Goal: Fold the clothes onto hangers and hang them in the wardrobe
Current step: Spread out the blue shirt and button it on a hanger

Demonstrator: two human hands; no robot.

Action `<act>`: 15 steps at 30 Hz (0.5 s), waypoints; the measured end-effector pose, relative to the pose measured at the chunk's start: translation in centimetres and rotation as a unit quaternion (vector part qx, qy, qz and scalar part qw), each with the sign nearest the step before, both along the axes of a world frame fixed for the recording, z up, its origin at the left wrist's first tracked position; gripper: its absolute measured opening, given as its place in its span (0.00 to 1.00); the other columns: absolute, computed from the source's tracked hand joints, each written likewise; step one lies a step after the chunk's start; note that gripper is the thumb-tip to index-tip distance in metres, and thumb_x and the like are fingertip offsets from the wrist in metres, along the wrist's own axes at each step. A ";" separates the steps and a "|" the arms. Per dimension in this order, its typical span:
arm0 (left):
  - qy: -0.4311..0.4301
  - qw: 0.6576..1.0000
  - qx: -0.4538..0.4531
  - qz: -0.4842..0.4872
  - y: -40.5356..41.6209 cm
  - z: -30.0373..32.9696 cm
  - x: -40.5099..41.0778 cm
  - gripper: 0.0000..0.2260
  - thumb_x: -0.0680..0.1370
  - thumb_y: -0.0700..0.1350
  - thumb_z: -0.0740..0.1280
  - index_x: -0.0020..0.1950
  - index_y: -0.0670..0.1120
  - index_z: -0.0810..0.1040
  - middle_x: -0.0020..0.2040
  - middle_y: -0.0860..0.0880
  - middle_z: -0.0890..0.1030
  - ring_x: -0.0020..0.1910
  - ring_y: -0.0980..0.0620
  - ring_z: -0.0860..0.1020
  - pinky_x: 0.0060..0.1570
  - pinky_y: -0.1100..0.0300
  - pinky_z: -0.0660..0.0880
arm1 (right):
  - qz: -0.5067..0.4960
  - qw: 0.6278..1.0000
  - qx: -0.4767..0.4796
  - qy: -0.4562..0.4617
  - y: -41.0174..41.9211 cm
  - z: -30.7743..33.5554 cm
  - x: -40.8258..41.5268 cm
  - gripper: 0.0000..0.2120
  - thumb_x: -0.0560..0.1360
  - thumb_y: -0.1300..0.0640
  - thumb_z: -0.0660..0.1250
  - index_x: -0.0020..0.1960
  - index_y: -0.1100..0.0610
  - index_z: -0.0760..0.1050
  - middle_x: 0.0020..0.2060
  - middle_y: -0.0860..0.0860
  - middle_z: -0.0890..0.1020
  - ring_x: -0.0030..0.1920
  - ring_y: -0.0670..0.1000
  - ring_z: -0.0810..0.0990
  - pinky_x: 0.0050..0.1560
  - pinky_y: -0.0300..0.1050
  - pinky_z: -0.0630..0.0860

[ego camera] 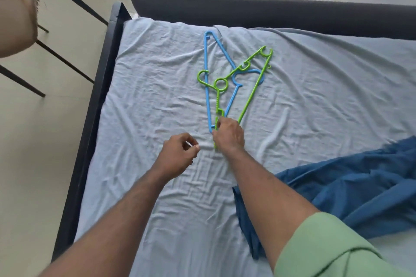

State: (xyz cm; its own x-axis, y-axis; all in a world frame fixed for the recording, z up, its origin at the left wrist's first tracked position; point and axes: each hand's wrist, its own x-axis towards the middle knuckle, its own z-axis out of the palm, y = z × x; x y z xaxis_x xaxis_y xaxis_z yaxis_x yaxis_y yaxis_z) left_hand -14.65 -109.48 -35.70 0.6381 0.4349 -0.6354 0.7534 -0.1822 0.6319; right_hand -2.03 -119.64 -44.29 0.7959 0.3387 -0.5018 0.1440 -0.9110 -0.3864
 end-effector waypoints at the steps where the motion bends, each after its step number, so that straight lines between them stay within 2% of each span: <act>1: 0.004 1.000 -0.003 0.000 -0.6 0.0 0.1 0.04 0.79 0.44 0.70 0.45 0.45 0.80 0.35 0.47 0.84 0.31 0.53 0.80 0.35 0.56 0.77 | -0.005 1.000 -0.007 0.001 -0.8 0.0 0.2 0.07 0.77 0.57 0.67 0.53 0.53 0.80 0.52 0.55 0.83 0.57 0.60 0.81 0.59 0.53 0.75; 3: 0.012 1.000 -0.007 -0.005 -1.9 0.1 0.5 0.04 0.79 0.43 0.70 0.45 0.44 0.80 0.36 0.46 0.84 0.31 0.52 0.79 0.34 0.58 0.75 | -0.018 0.999 -0.017 0.021 -2.4 0.0 0.6 0.08 0.77 0.53 0.69 0.56 0.52 0.78 0.53 0.54 0.83 0.56 0.59 0.81 0.59 0.54 0.74; 4: 0.018 1.000 -0.007 -0.011 -2.7 0.2 0.8 0.04 0.79 0.43 0.70 0.45 0.44 0.80 0.37 0.46 0.84 0.31 0.52 0.79 0.33 0.60 0.74 | -0.018 0.999 -0.025 0.037 -3.1 0.2 0.7 0.13 0.76 0.48 0.71 0.57 0.52 0.77 0.54 0.53 0.82 0.57 0.58 0.80 0.60 0.54 0.74; 6: 0.027 0.999 -0.006 -0.023 -4.0 0.3 1.2 0.04 0.79 0.43 0.70 0.46 0.43 0.80 0.38 0.45 0.84 0.32 0.52 0.80 0.31 0.62 0.72 | 0.011 0.997 -0.052 0.052 -3.9 -0.1 0.6 0.20 0.75 0.41 0.70 0.61 0.52 0.75 0.58 0.53 0.79 0.59 0.57 0.79 0.61 0.56 0.72; 8: 0.032 0.999 -0.005 -0.037 -5.0 0.0 2.0 0.05 0.79 0.43 0.69 0.47 0.43 0.80 0.39 0.45 0.84 0.32 0.52 0.80 0.31 0.63 0.72 | 0.057 0.994 -0.079 0.041 -4.3 -0.4 0.4 0.24 0.76 0.37 0.68 0.65 0.50 0.73 0.62 0.53 0.76 0.63 0.57 0.77 0.61 0.58 0.69; 12: 0.036 0.999 -0.018 -0.022 -6.4 -1.3 2.3 0.06 0.80 0.42 0.69 0.49 0.40 0.79 0.41 0.42 0.83 0.33 0.49 0.78 0.23 0.67 0.67 | 0.101 0.988 -0.116 0.034 -4.7 -1.0 -0.4 0.25 0.76 0.36 0.67 0.67 0.48 0.73 0.64 0.53 0.71 0.64 0.57 0.75 0.58 0.58 0.68; 15: 0.056 0.998 -0.019 -0.023 -7.5 -2.0 1.6 0.06 0.80 0.46 0.70 0.48 0.44 0.79 0.42 0.46 0.82 0.40 0.47 0.81 0.29 0.63 0.68 | 0.086 0.985 -0.137 0.068 -6.1 -0.8 -1.1 0.25 0.74 0.38 0.69 0.66 0.50 0.75 0.63 0.55 0.69 0.62 0.58 0.76 0.54 0.56 0.71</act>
State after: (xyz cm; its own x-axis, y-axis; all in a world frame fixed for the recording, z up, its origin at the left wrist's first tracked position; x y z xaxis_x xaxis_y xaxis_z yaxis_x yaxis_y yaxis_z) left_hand -13.00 -117.00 -37.71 0.5802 0.3807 -0.7201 0.8116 -0.1952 0.5507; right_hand -3.18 -125.72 -45.07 0.6572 0.3007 -0.6911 0.2696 -0.9501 -0.1570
